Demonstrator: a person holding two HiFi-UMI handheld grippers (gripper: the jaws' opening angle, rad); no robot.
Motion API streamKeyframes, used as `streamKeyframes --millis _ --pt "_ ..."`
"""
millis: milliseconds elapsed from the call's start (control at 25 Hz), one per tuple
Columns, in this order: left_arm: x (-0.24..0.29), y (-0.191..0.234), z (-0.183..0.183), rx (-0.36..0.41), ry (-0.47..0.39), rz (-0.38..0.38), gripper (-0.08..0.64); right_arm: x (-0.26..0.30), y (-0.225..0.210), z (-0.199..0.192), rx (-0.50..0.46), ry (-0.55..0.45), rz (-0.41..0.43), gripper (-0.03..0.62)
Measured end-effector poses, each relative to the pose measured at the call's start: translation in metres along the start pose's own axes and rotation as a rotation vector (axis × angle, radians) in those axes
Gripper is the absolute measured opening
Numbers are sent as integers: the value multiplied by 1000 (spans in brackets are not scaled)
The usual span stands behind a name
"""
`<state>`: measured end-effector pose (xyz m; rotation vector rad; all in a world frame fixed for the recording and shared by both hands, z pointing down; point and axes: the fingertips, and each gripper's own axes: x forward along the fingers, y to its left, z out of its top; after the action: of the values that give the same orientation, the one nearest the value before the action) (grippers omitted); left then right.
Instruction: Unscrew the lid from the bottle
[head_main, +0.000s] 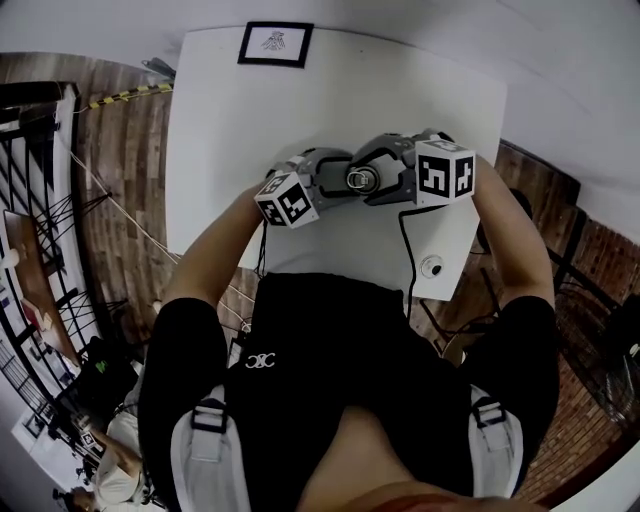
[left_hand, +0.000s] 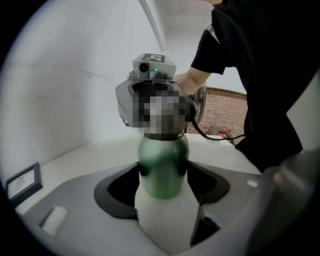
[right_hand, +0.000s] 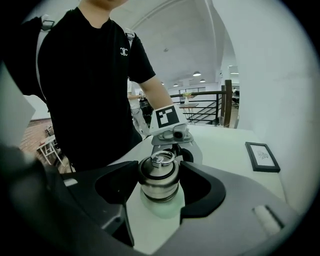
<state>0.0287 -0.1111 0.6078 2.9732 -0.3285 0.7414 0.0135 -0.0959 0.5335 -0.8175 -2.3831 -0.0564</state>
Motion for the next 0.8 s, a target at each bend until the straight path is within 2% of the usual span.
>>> streamKeyframes --millis 120,240,400,560,720,800 --pt "0 -1 0 -5 -7 9 354 1 -2 5 43 -34 -36 268" --pt "-1 -2 1 -8 -13 17 354 -7 -8 12 118 -83 -168 289" --pt "-1 -3 -1 -13 -15 26 354 -24 -8 16 176 -161 -410 336" --pt "1 0 -6 -31 -18 42 354 -35 -15 15 241 -232 -732 336" --pt "4 3 -9 -54 -15 75 354 -18 -19 13 338 -306 -928 334" --pt "6 4 -9 -70 -19 99 355 -11 -25 6 388 -307 -1057 334"
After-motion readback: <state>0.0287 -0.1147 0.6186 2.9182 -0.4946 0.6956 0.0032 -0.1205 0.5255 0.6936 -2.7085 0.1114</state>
